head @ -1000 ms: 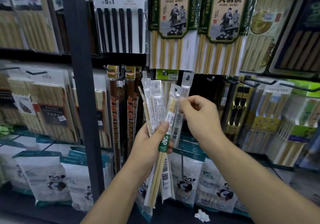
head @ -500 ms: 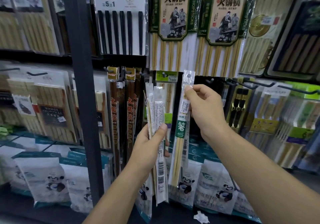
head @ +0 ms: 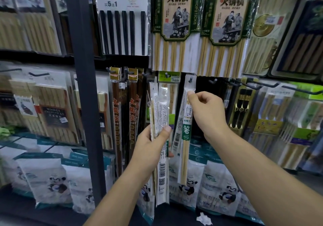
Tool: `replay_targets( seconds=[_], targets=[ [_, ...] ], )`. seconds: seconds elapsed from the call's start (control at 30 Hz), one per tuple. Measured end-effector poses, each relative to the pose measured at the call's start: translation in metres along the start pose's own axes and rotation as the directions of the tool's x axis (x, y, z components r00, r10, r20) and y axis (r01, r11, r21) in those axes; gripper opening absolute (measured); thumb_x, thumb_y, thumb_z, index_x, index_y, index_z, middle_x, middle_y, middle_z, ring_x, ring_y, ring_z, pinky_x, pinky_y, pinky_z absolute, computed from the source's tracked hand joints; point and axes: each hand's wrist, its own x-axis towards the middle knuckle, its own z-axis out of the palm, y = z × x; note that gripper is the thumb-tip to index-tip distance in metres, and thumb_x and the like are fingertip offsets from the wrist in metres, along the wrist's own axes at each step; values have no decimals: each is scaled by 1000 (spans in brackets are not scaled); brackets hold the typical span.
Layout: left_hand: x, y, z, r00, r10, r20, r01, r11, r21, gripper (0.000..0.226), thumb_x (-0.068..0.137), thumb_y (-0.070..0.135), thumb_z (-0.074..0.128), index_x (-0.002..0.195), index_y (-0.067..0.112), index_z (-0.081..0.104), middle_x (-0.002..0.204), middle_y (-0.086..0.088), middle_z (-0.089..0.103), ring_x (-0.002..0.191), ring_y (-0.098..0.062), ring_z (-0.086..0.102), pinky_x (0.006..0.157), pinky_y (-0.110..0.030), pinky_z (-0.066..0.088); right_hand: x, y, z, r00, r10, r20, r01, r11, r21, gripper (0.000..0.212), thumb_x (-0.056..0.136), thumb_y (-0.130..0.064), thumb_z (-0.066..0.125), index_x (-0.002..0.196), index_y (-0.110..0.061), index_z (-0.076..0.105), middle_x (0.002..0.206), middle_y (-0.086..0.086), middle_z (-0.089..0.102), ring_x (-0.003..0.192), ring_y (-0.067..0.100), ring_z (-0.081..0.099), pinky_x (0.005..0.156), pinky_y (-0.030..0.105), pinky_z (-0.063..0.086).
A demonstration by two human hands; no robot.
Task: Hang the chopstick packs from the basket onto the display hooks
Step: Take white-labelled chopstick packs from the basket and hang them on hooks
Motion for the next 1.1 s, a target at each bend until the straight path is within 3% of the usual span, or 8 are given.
replay_targets(
  seconds=[0.1, 0.23, 0.43, 0.53, 0.63, 0.73, 1.0, 1.1],
  targets=[
    [0, 0, 0, 1000, -7, 2, 7, 1000, -19, 27, 84, 46, 76, 109, 38, 76, 107, 4, 78, 93, -21, 76, 68, -38, 64, -4, 8, -1, 999, 35, -19, -35, 999, -21, 35, 92, -47, 69, 79, -14, 68, 71, 0, 67, 70, 15, 63, 69, 33, 54],
    [-1, 0, 0, 1000, 3, 13, -2, 1000, -25, 18, 91, 34, 77, 109, 34, 76, 105, -4, 78, 89, -25, 76, 69, -41, 64, -17, 9, -3, 998, -6, -58, 1, 997, -82, 26, 93, -42, 69, 82, -19, 64, 73, -6, 61, 63, -1, 55, 58, 12, 41],
    [0, 2, 3, 997, 67, 38, -68, 998, 19, 37, 79, 46, 81, 113, 32, 75, 110, -2, 79, 101, -26, 76, 89, -54, 59, -38, -11, 7, 979, -36, 201, 24, 998, 65, 18, 96, -32, 67, 87, -18, 74, 82, 4, 73, 79, 17, 67, 73, 27, 57],
    [-1, 2, 3, 997, 75, 27, -76, 997, 8, 30, 85, 39, 79, 114, 30, 75, 113, -1, 78, 107, -23, 75, 95, -51, 57, -37, -13, 7, 979, -47, 196, 36, 998, 58, 21, 98, -27, 64, 82, -19, 75, 75, -4, 72, 70, 6, 65, 68, 20, 54],
    [1, 2, 0, 997, 71, -23, -71, 997, -3, 18, 88, 36, 77, 105, 30, 77, 105, 2, 79, 99, -17, 76, 81, -36, 60, -29, -15, 2, 993, 0, 117, -15, 992, 125, 22, 98, -24, 63, 80, -14, 72, 67, 0, 60, 62, 8, 54, 61, 27, 48],
    [2, 0, -2, 999, 22, -45, -25, 997, -71, 6, 88, 30, 76, 93, 29, 77, 85, -3, 75, 78, -21, 73, 66, -36, 62, -15, -23, -4, 1000, 12, 29, -18, 979, 205, 17, 97, -25, 64, 83, -20, 72, 68, -4, 58, 63, 9, 51, 59, 29, 42],
    [2, 0, -2, 999, 13, -35, -14, 999, -37, 7, 86, 34, 77, 90, 40, 77, 77, 8, 75, 71, -16, 72, 62, -34, 62, 2, -24, 0, 998, 4, -57, 4, 989, 144, 23, 98, -29, 62, 83, -15, 73, 77, 12, 65, 67, 7, 55, 62, 21, 47],
    [3, -1, -2, 999, 1, -42, -2, 999, -32, 10, 82, 37, 79, 92, 37, 77, 79, 9, 75, 72, -16, 73, 63, -35, 63, 6, -22, 1, 997, 15, -72, -4, 989, 150, 28, 98, -30, 62, 83, -8, 72, 70, 4, 62, 64, 5, 54, 56, 13, 45]
  ],
)
